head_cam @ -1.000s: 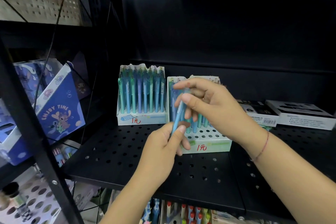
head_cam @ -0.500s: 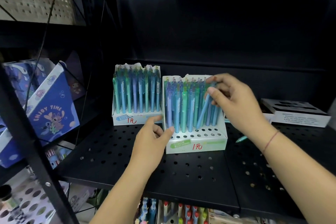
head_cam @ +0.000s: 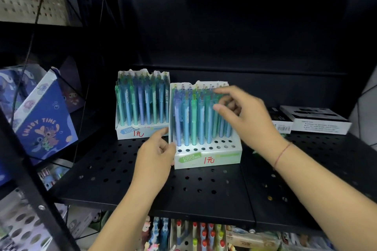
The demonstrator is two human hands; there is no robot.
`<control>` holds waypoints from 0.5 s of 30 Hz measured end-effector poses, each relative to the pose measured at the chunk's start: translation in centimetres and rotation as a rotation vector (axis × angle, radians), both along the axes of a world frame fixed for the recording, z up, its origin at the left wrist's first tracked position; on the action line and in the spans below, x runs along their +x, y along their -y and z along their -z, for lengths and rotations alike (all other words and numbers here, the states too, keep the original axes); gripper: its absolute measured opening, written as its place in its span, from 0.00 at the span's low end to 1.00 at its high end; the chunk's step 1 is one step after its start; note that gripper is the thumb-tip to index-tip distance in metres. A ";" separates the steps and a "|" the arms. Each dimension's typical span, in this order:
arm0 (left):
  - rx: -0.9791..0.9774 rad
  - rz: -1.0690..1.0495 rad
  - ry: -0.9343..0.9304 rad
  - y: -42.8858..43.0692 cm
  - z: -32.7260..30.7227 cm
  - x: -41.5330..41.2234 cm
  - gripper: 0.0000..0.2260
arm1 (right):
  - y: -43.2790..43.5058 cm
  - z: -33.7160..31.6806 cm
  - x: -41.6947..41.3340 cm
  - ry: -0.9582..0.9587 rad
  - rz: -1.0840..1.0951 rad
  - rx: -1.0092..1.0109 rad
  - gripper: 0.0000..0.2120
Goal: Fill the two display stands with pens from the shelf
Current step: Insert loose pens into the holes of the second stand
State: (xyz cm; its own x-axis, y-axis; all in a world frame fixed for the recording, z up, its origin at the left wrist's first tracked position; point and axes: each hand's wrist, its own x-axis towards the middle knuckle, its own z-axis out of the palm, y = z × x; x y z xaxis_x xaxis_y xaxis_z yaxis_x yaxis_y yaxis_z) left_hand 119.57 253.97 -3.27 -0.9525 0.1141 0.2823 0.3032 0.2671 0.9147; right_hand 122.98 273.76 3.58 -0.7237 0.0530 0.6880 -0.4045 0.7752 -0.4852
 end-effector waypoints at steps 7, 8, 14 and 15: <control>0.005 -0.034 -0.016 1.8 -0.2 0.4 0.20 | -9.2 -1.1 -0.2 0.350 0.153 -0.010 0.08; 0.013 -0.030 -0.012 1.9 -0.3 0.6 0.20 | -10.3 -0.2 -0.1 0.491 0.135 0.051 0.13; 0.035 -0.026 0.017 1.6 -0.3 0.8 0.20 | -12.9 3.1 0.6 0.861 0.043 0.129 0.35; 0.035 -0.028 0.019 1.6 -0.3 0.8 0.20 | -12.8 3.1 0.6 0.856 0.048 0.149 0.35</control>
State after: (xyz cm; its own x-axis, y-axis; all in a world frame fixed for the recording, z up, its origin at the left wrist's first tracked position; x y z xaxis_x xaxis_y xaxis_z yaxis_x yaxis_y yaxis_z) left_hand 120.41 252.34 -2.97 -0.9605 0.0777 0.2671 0.2781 0.2432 0.9292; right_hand 123.62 286.53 0.44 -0.9947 0.0498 -0.0895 0.0881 0.8619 -0.4994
